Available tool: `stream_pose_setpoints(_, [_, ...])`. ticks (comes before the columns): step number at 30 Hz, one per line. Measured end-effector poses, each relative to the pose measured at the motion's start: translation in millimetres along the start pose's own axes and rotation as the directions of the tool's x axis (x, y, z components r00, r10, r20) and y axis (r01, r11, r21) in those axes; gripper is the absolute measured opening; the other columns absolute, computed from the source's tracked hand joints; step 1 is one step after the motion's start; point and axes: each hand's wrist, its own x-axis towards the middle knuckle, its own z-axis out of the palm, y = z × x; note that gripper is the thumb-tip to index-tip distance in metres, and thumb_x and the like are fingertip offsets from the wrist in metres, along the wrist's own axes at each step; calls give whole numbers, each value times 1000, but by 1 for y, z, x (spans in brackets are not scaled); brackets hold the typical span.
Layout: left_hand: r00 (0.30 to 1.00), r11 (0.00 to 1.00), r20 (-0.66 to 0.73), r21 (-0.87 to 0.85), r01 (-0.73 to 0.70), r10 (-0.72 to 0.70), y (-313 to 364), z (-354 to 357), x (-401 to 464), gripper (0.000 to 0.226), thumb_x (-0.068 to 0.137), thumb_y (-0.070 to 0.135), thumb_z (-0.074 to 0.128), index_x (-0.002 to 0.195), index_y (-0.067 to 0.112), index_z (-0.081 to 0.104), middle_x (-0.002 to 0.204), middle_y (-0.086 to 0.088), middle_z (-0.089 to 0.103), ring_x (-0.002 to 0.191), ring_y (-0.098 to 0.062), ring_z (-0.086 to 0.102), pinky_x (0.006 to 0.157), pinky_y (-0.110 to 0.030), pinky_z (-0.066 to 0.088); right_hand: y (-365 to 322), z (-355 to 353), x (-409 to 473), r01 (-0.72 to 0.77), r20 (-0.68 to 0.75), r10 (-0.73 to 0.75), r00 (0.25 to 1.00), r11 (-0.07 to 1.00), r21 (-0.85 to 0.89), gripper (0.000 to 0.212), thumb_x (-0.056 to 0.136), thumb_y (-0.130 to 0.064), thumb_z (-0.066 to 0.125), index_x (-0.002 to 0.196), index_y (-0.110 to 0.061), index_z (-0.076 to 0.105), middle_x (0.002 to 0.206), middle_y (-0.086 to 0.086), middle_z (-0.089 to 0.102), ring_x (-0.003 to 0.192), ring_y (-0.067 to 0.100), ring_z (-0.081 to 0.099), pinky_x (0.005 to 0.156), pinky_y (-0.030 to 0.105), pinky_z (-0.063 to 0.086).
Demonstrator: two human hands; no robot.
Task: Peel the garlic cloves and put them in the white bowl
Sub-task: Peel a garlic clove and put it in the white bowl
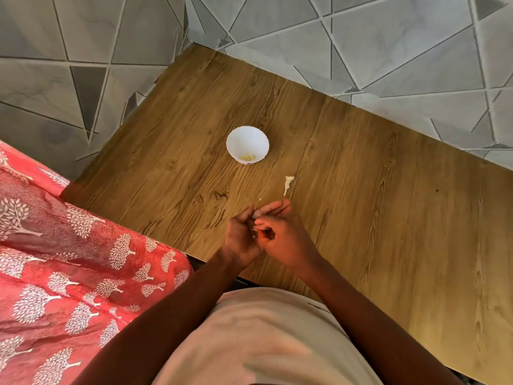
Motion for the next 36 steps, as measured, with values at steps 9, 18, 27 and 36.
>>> stream_pose_setpoints(9, [1000,1000,17,-8,26,-26,-1,1,2,62,105,37,31,141,-11,48,152,-26,48,141,-32,48,120,-41,36,5,2,-2,-41,-79,41,996,999,6,23,76,3,78,97,-4,72,82,5,72,87,30,68,70,44,59])
stream_pose_setpoints(18, [997,997,-7,-19,78,-78,0,-3,4,61,104,38,36,124,-11,65,142,-25,57,131,-32,56,113,-42,42,3,1,-1,-107,-154,132,979,981,160,32,78,8,77,106,-6,73,100,4,76,92,10,74,82,38,61])
stream_pose_setpoints(27, [994,999,-106,36,19,-15,-10,-26,25,90,98,34,64,159,-5,10,168,-16,1,158,-27,1,128,-41,8,4,4,1,-64,-222,64,973,998,6,28,71,8,81,93,-5,71,92,7,61,79,21,64,66,37,57])
stream_pose_setpoints(36, [995,996,-41,-12,94,-94,0,-5,25,66,106,40,32,145,-11,46,165,-23,25,158,-27,9,129,-39,4,12,1,-5,-132,-113,155,981,974,186,46,73,17,71,112,-6,69,114,7,58,95,18,67,76,31,63])
